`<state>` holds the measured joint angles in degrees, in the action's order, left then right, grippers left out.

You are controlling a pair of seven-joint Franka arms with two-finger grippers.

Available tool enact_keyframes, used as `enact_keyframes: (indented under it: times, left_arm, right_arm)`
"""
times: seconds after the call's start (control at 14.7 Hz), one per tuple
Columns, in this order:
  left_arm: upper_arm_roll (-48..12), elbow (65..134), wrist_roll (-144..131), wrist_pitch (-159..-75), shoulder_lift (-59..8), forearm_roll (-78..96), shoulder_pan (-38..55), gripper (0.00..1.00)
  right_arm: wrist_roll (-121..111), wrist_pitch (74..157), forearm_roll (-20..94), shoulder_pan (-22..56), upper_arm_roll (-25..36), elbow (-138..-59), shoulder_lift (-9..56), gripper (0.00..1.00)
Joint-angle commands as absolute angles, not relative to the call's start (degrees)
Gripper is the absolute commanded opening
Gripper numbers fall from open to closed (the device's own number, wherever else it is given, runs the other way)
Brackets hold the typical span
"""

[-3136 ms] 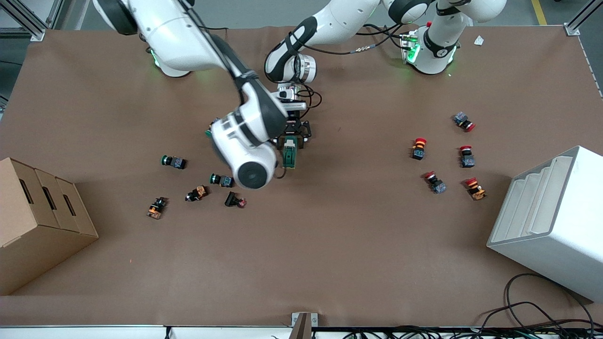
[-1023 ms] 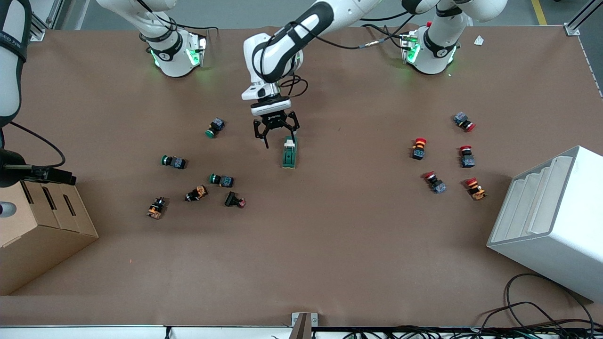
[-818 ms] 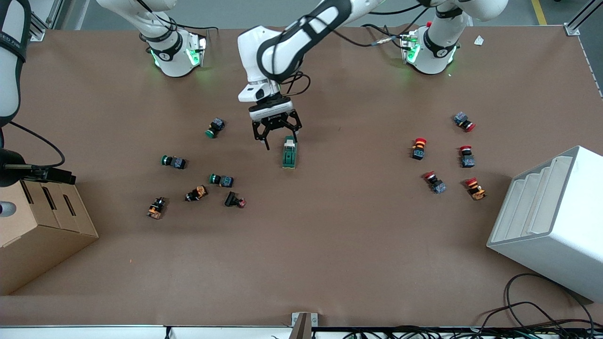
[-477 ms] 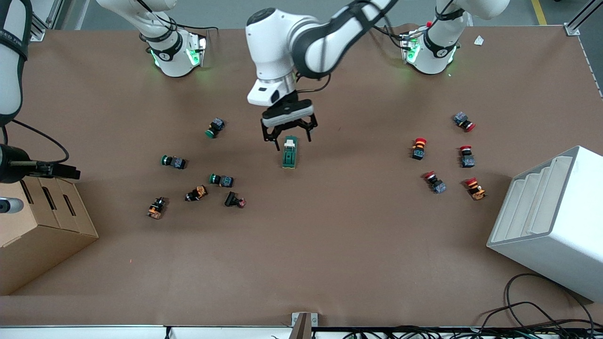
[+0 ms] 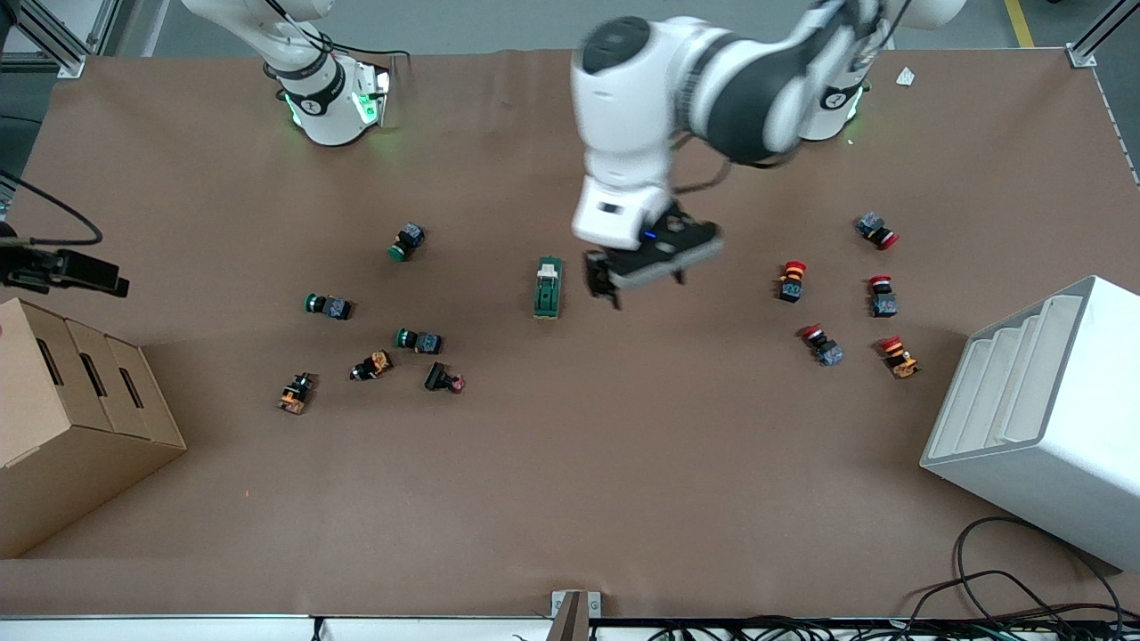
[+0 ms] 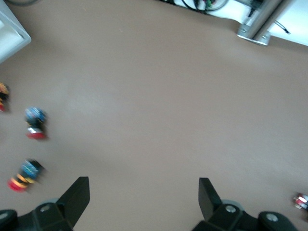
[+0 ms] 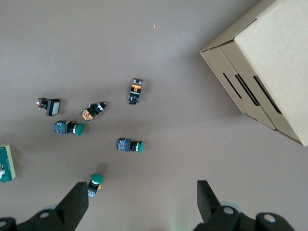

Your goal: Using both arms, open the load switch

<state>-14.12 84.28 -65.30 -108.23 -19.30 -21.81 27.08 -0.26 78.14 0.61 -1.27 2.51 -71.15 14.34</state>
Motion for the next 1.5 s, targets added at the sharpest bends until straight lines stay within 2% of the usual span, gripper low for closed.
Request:
enact_keyframes:
  times: [0.0, 0.2, 0.48, 0.68, 0.89, 1.16, 1.43]
  left_arm:
    - [-14.9, 85.3, -51.5, -105.6, -15.0, -16.5, 19.4, 1.0]
    - [-14.6, 86.7, -32.2, -103.2, -10.2, -9.6, 10.0, 1.0]
    - [-9.5, 89.7, -12.9, -98.3, -3.6, -4.1, 5.5, 1.0]
    - [-9.0, 89.9, -8.9, -92.6, -0.6, 0.4, 1.6, 1.0]
    - [-7.8, 89.7, -8.2, -88.2, 1.4, 1.0, 1.3, 1.0]
    - [-7.3, 90.1, -7.4, -86.3, 3.1, 1.8, 1.2, 1.0]
    - [-7.6, 93.9, -7.4, -85.3, 6.8, 1.8, 0.4, 1.0]
  right_arm:
    - [-0.6, 80.5, -0.2, -1.2, 2.4, -80.7, 7.0, 1.0]
    - [-0.7, 82.5, -0.2, -1.1, 2.4, -87.5, 1.5, 1.0]
    - [-0.8, 81.9, -0.3, -1.0, 2.5, -88.2, -1.5, 1.0]
    - [-0.6, 80.5, -0.2, -1.1, 2.5, -88.2, -2.7, 1.0]
    - [-0.6, 80.4, 0.1, -0.8, 2.5, -88.8, -3.5, 1.0]
    - [-0.6, 80.3, 0.3, -0.1, 2.6, -89.3, -4.0, 1.0]
    - [-0.6, 80.6, 0.3, 1.0, 2.7, -90.3, -5.0, 1.0]
